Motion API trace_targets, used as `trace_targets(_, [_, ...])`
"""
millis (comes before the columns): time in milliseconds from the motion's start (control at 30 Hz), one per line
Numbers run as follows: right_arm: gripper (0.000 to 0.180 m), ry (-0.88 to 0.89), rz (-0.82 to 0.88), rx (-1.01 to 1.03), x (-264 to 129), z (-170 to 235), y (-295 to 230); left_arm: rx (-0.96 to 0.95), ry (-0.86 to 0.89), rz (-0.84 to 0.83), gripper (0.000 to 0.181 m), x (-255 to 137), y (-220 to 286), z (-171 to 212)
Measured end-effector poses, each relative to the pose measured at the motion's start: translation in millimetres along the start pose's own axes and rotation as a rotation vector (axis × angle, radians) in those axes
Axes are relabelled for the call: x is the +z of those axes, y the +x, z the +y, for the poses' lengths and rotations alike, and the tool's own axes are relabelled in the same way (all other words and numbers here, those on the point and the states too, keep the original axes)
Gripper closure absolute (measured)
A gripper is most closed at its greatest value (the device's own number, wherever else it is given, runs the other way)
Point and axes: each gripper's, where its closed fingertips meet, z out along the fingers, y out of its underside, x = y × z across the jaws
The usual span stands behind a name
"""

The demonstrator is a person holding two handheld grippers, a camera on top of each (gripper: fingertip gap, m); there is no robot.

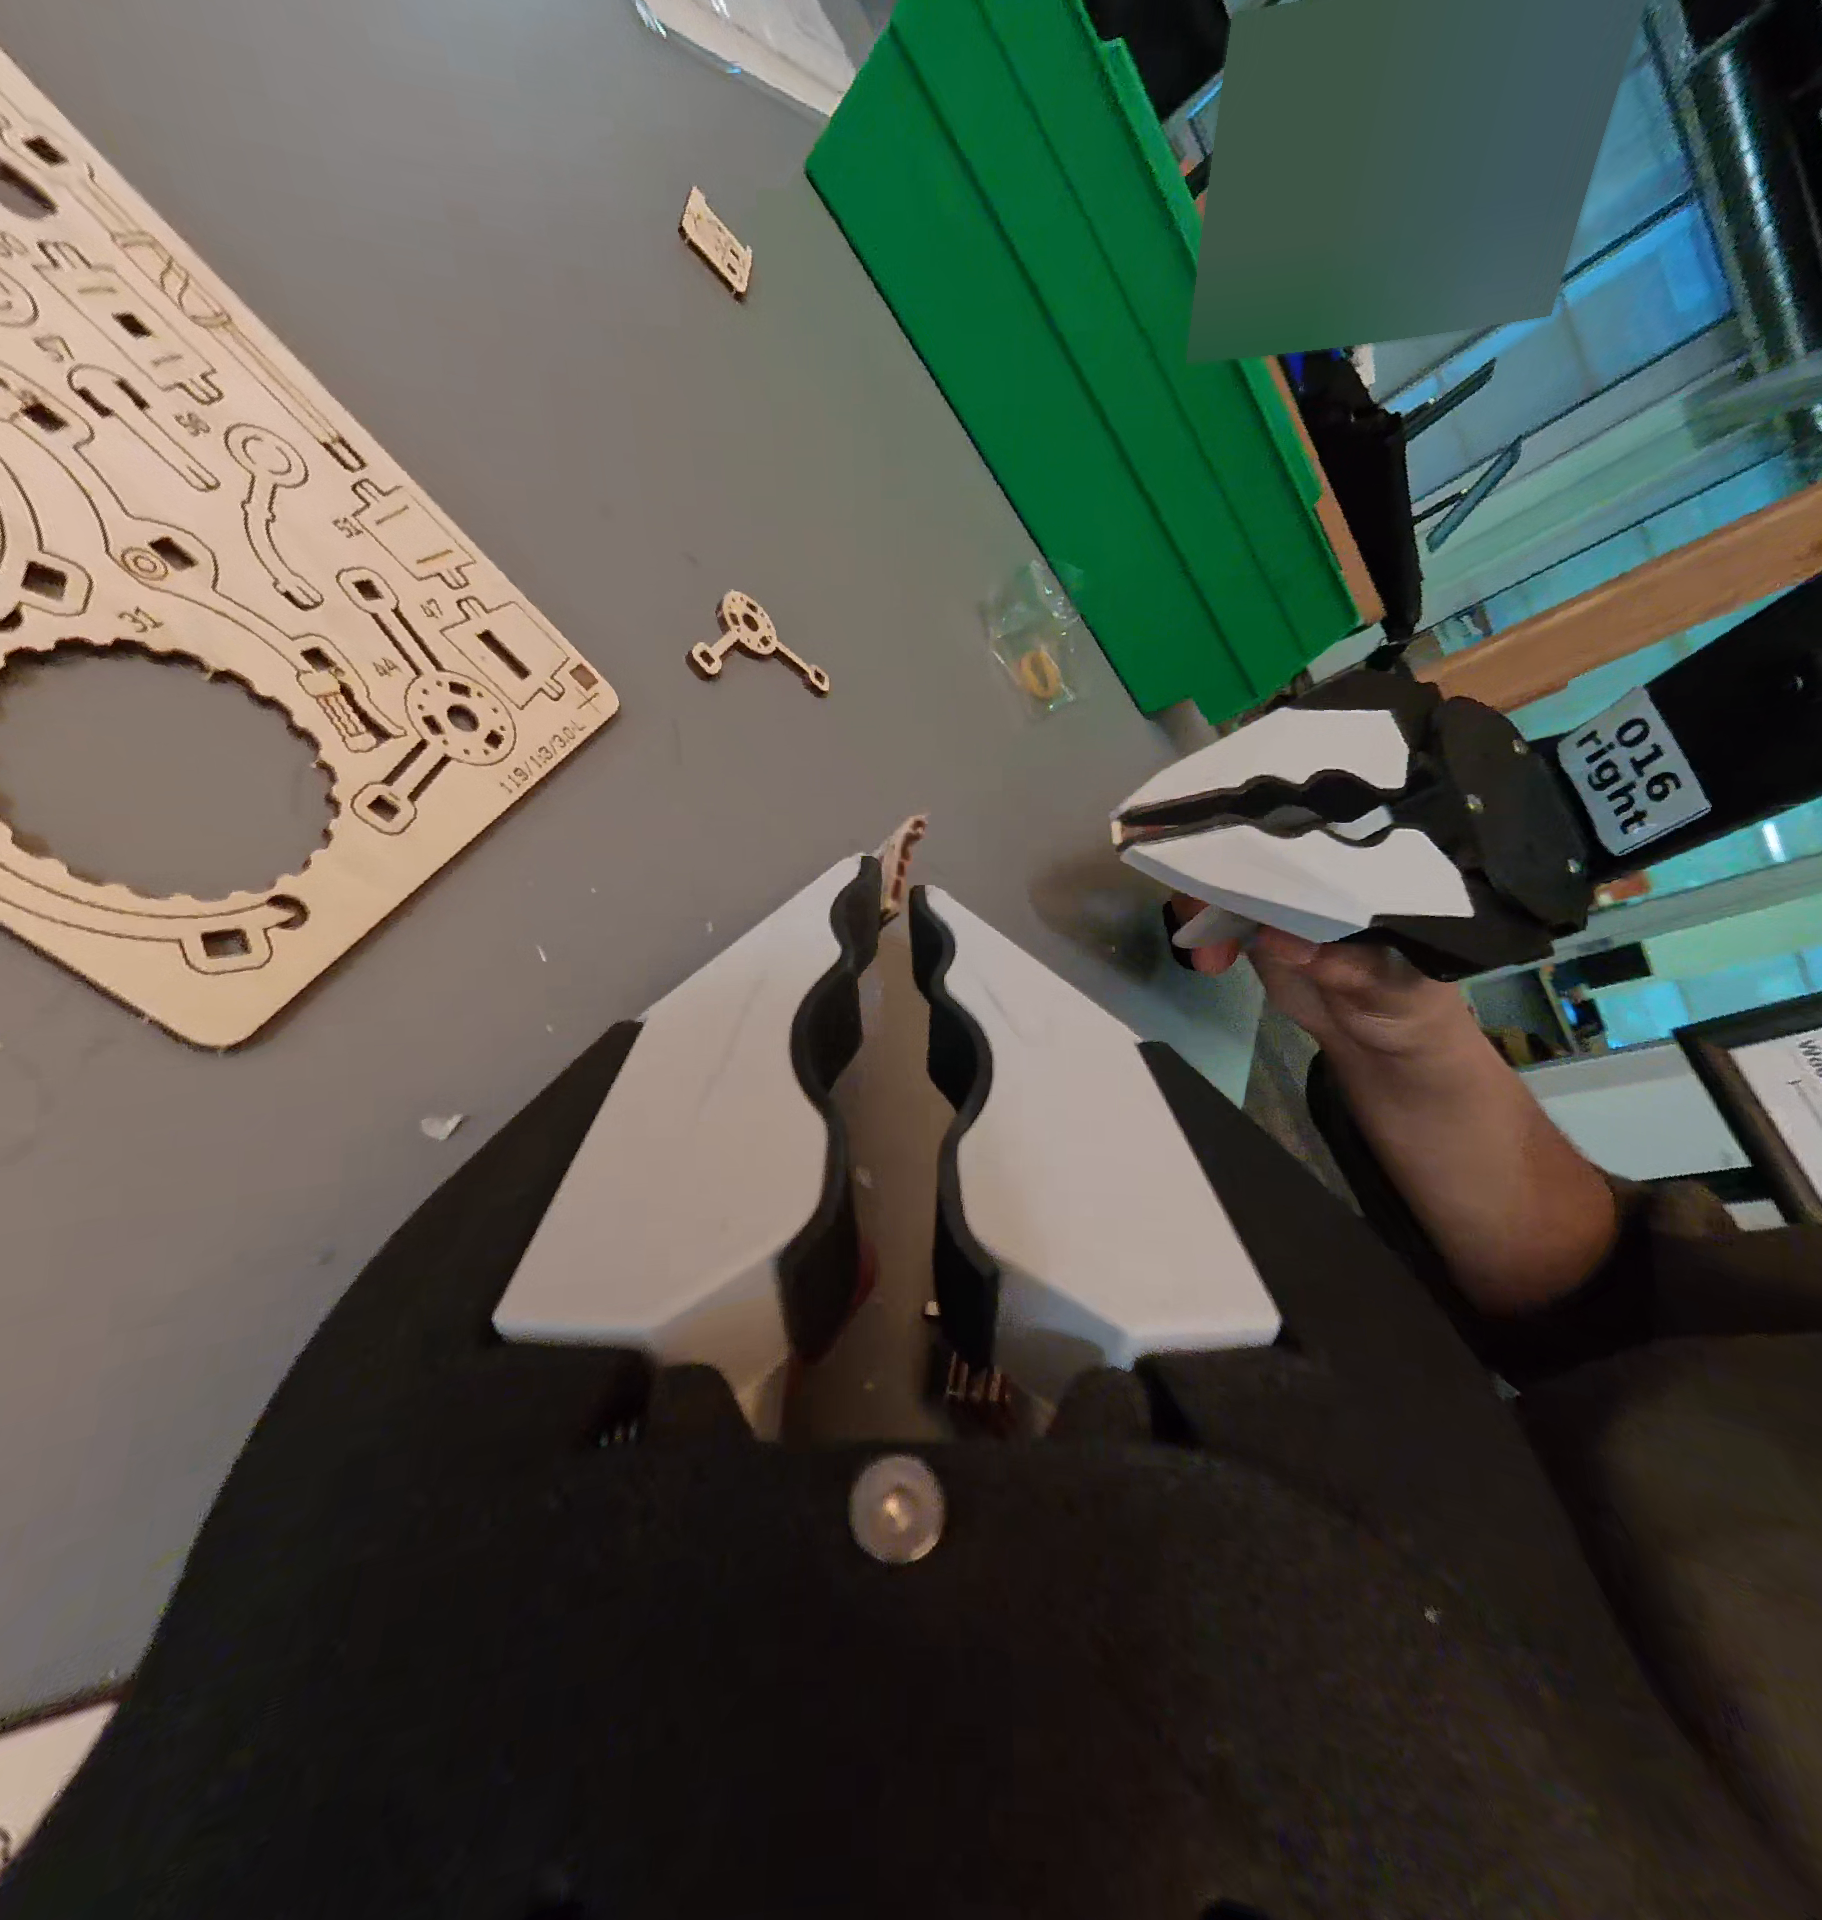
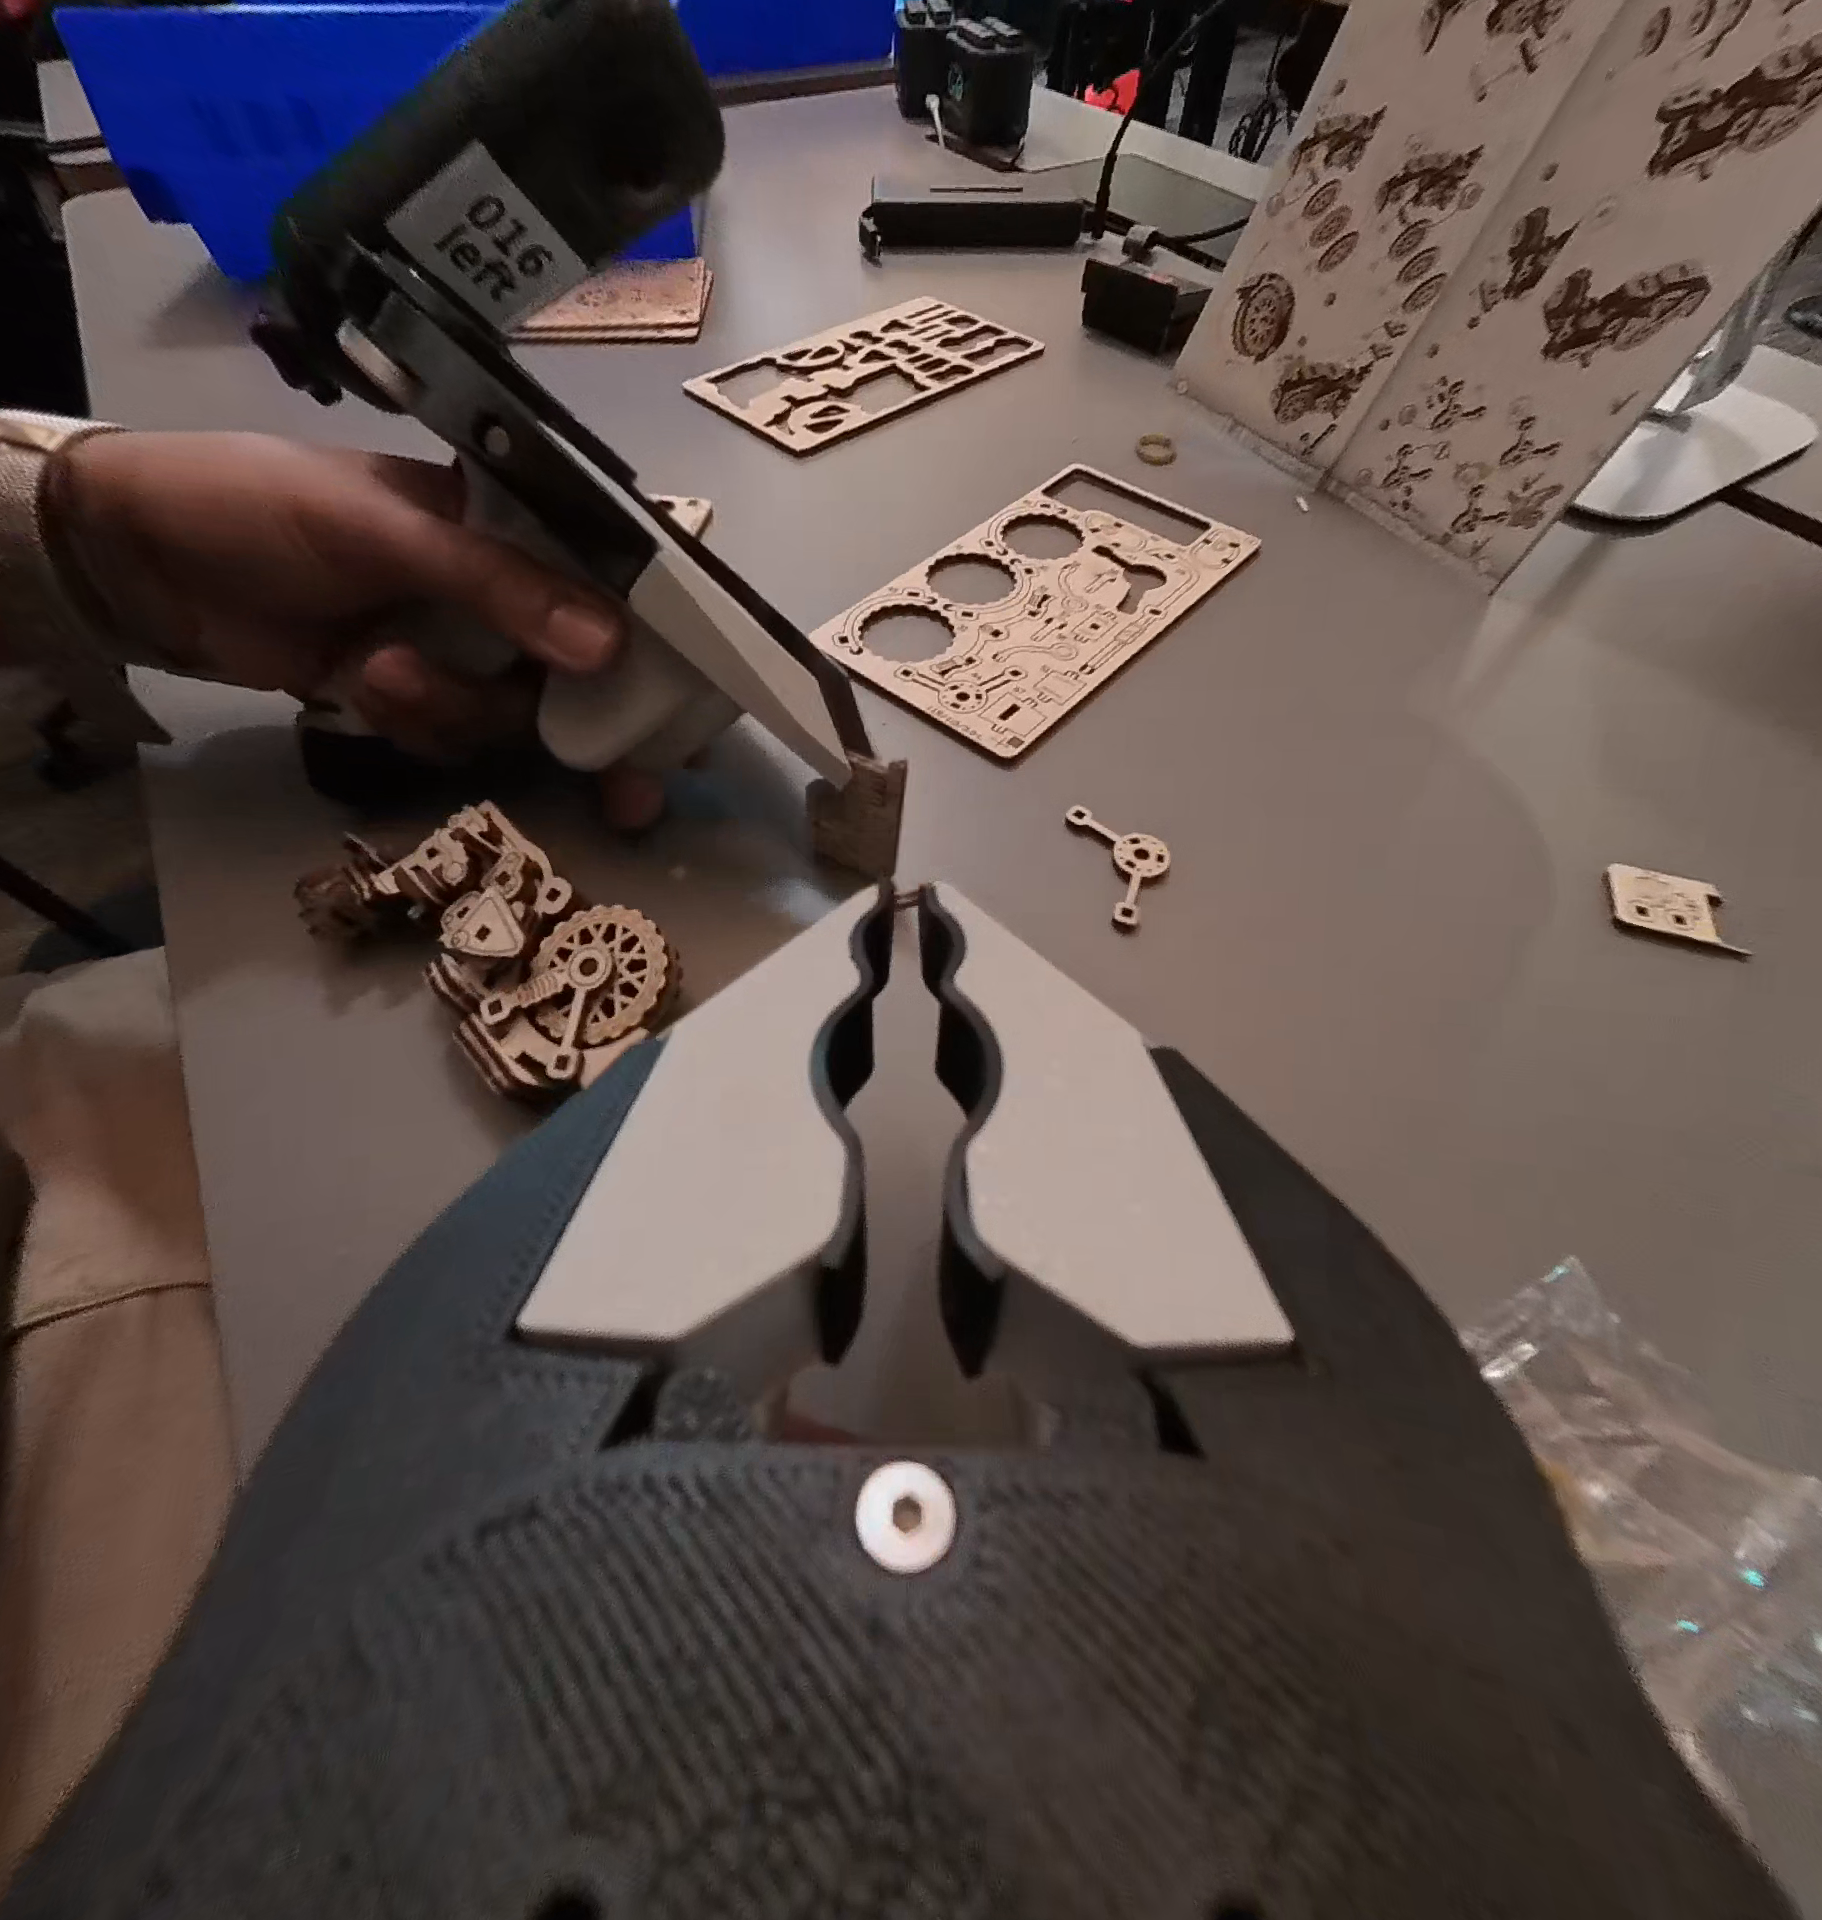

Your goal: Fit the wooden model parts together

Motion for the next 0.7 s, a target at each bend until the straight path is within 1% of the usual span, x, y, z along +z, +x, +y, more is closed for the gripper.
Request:
trace_targets(300, [0.177,0.022,-0.017,0.039,-2,1,4,0.073,0.023,-0.072,0.168,-6,-8,-8])
trace_targets(467, [0.177,0.044,-0.014,0.056,-4,-2,6,0.168,0.100,-0.118,0.164,-15,-5,-22])
trace_targets(567, [0.177,0.056,-0.005,0.024,-5,-5,4,0.229,0.158,-0.044,0.166,-18,14,-28])
trace_targets(667, [0.177,0.065,0.014,-0.083,-3,-12,-5,0.146,0.082,0.108,0.164,-8,34,-12])
trace_targets(700, [0.177,0.077,0.012,-0.117,-2,-15,-10,0.114,0.061,0.162,0.166,-6,41,-7])
